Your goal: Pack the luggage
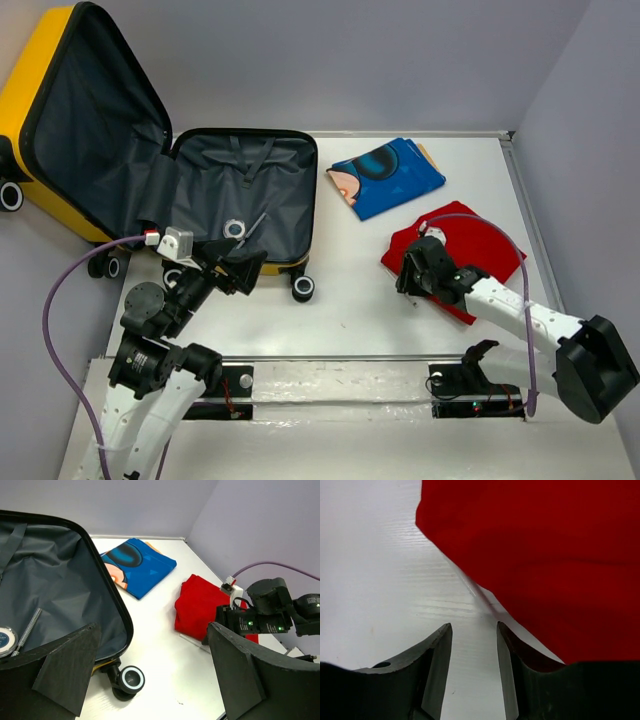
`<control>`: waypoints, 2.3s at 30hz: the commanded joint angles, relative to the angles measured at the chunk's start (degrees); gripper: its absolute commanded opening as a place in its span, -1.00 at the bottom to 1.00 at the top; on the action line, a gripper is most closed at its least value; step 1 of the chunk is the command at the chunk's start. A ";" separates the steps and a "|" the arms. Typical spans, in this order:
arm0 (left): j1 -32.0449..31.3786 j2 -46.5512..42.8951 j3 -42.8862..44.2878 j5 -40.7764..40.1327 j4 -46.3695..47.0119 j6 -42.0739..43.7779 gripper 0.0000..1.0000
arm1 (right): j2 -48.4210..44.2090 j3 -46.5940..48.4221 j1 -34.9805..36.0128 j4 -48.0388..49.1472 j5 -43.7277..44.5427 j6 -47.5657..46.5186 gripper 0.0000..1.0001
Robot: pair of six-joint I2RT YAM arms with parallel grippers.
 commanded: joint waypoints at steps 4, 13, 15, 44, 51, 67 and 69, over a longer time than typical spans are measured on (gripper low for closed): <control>-0.44 -0.45 0.36 0.76 3.13 0.28 0.98 | 3.83 1.21 -2.61 -0.36 1.85 1.47 0.06; -0.61 -0.36 0.36 1.02 3.04 0.36 0.98 | 11.49 0.34 -3.75 3.59 -1.04 0.59 0.07; -0.79 -0.54 0.45 1.02 3.22 0.36 0.98 | 11.49 0.69 -3.75 3.42 -2.36 0.59 -0.03; -1.58 -3.00 0.89 -2.13 1.99 0.19 0.98 | 17.48 19.39 19.09 0.15 8.71 3.15 -0.86; -1.58 -3.88 1.77 -8.90 -0.03 -2.97 0.98 | 24.91 39.59 19.10 13.94 -1.74 -7.13 -0.86; -2.64 -0.03 1.33 -7.51 0.32 -2.62 0.98 | 14.55 25.82 -0.31 15.81 0.35 1.19 0.53; -2.73 2.08 1.77 -5.49 0.84 -2.62 0.98 | 4.00 15.61 -6.72 14.33 3.06 2.78 0.52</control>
